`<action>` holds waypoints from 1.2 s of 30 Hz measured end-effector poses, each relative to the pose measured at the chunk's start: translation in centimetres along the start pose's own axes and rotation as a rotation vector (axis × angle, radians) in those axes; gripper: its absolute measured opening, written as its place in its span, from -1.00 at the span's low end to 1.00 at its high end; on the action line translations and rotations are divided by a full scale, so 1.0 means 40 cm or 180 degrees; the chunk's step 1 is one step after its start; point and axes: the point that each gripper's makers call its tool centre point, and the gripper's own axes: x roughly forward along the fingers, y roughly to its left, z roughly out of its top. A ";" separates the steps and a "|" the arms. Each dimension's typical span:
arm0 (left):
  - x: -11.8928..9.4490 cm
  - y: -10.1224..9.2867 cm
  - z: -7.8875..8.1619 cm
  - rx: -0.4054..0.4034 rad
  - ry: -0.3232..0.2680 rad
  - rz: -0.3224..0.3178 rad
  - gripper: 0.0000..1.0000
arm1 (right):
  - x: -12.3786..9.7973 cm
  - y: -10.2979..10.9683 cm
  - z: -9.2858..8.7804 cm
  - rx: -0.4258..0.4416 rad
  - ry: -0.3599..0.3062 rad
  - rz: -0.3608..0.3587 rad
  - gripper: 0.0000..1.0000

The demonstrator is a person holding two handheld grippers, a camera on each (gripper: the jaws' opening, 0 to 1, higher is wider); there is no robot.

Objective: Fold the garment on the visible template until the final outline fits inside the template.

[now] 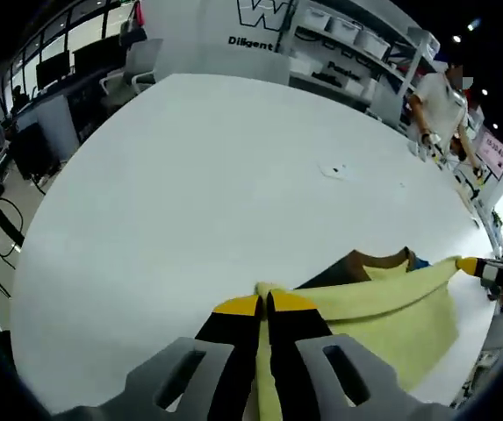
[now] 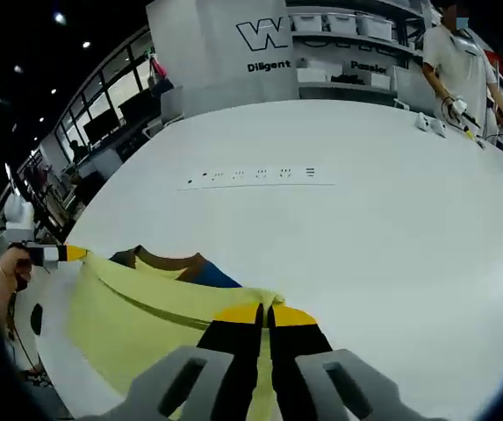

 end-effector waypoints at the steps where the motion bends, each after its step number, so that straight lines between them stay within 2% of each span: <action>1: 0.005 0.001 0.000 -0.0013 0.0003 -0.0009 -0.89 | 0.005 -0.001 0.000 0.0005 -0.0001 0.0013 -1.00; 3: 0.012 -0.001 0.001 0.0003 -0.0006 -0.0041 -0.88 | 0.014 -0.007 0.001 0.0022 -0.0027 0.0017 -1.00; 5: 0.018 0.006 0.027 0.0263 -0.0176 -0.0013 -0.86 | 0.018 -0.020 0.008 0.0000 -0.0083 -0.0041 -1.00; 6: 0.018 0.008 0.031 0.0298 -0.0206 -0.0004 -0.84 | 0.017 -0.022 0.011 -0.0009 -0.0105 -0.0052 -0.98; 8: 0.016 0.008 0.031 0.0288 -0.0196 -0.0006 -0.78 | 0.016 -0.033 0.028 -0.0039 -0.0232 -0.0095 -0.83; 9: 0.010 0.006 0.047 0.0344 -0.0322 -0.0009 -0.79 | 0.013 -0.037 0.032 -0.0061 -0.0261 -0.0084 -0.76; 10: 0.004 0.000 0.050 0.0381 -0.0360 -0.0033 -0.81 | 0.012 -0.037 0.035 -0.0085 -0.0304 -0.0061 -0.69; 12: -0.016 -0.029 0.060 0.0667 -0.0494 -0.0188 -0.80 | 0.009 -0.033 0.032 -0.0238 -0.0332 -0.0018 -0.57; 13: -0.022 -0.041 0.062 0.0818 -0.0543 -0.0247 -0.78 | 0.004 -0.033 0.027 -0.0406 -0.0343 -0.0026 -0.54; 17: -0.042 -0.049 0.030 0.1246 -0.0503 -0.0267 -0.49 | -0.002 -0.033 -0.011 -0.0740 -0.0254 -0.0036 -0.39; 19: -0.045 -0.060 0.013 0.1140 -0.0581 -0.0354 -0.31 | 0.002 -0.034 -0.029 -0.0845 -0.0215 -0.0046 -0.35; 21: -0.041 -0.057 -0.008 0.1125 -0.0512 -0.0360 -0.15 | 0.006 -0.037 -0.041 -0.0864 -0.0182 -0.0062 -0.34; 22: -0.037 -0.048 -0.018 0.1155 -0.0478 -0.0292 -0.10 | 0.008 -0.038 -0.047 -0.0886 -0.0172 -0.0074 -0.35; 24: -0.027 -0.025 -0.040 0.1221 -0.0395 -0.0139 -0.09 | 0.012 -0.041 -0.055 -0.0915 -0.0128 -0.0101 -0.34; 27: -0.015 -0.018 -0.061 0.1277 -0.0375 -0.0080 -0.09 | 0.017 -0.048 -0.058 -0.1092 -0.0090 -0.0181 -0.33; 30: 0.001 -0.006 -0.060 0.1193 -0.0360 -0.0050 -0.09 | 0.028 -0.047 -0.047 -0.1122 -0.0132 -0.0166 -0.30; 34: 0.019 -0.007 -0.030 0.1148 -0.0482 -0.0024 -0.11 | 0.050 -0.038 -0.019 -0.1085 -0.0218 -0.0126 -0.28; 35: 0.026 -0.010 -0.016 0.1158 -0.0571 -0.0032 -0.13 | 0.056 -0.035 -0.010 -0.1080 -0.0261 -0.0125 -0.27; 36: 0.037 -0.011 -0.010 0.1110 -0.0552 -0.0047 -0.14 | 0.066 -0.036 0.001 -0.1064 -0.0287 -0.0136 -0.24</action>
